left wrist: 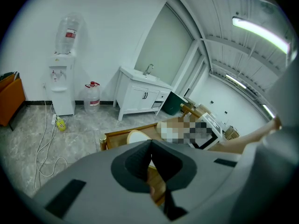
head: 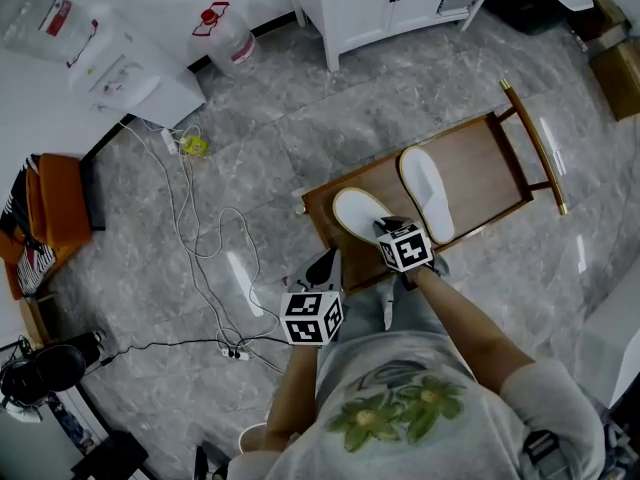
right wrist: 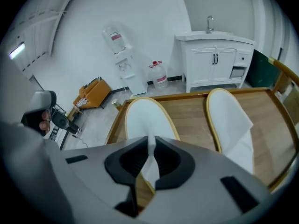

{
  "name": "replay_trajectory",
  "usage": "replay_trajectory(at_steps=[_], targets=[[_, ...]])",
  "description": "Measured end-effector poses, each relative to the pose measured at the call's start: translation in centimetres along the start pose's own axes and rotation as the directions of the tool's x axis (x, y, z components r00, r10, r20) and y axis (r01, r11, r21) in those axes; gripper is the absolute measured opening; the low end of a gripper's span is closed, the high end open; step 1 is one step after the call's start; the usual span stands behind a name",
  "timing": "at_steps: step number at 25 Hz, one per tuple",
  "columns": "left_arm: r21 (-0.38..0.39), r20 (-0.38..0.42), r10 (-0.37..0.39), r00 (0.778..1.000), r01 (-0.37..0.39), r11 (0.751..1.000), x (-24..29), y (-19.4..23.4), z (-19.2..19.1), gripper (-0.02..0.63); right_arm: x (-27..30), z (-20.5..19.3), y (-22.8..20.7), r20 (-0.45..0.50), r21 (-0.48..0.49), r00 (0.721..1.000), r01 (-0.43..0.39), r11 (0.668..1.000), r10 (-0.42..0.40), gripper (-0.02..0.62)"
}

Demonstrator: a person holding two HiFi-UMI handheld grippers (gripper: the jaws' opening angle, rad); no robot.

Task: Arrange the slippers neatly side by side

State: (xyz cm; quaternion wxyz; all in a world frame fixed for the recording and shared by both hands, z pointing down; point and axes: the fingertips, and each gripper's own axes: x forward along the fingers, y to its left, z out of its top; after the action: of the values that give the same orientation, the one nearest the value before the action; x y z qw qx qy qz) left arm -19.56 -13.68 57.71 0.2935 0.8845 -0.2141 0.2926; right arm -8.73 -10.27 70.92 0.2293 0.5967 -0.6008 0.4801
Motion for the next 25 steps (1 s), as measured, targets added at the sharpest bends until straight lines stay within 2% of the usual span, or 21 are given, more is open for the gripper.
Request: replay_trajectory(at_steps=[10, 17, 25], targets=[[0.020, -0.009, -0.021, 1.000, 0.022, 1.000, 0.8, -0.6, 0.6, 0.015, -0.6, 1.7, -4.1, 0.072, 0.179, 0.992, 0.086, 0.980, -0.101, 0.040], [0.024, -0.019, -0.027, 0.999, 0.028, 0.999, 1.1, -1.5, 0.3, 0.015, -0.6, 1.8, -6.2, 0.062, 0.207, 0.988, 0.126, 0.970, -0.141, 0.040], [0.028, -0.026, -0.035, 0.999, 0.035, 0.999, 1.7, -3.1, -0.1, 0.015, -0.2, 1.3, -7.7, 0.045, 0.251, 0.990, 0.116, 0.961, -0.131, 0.045]])
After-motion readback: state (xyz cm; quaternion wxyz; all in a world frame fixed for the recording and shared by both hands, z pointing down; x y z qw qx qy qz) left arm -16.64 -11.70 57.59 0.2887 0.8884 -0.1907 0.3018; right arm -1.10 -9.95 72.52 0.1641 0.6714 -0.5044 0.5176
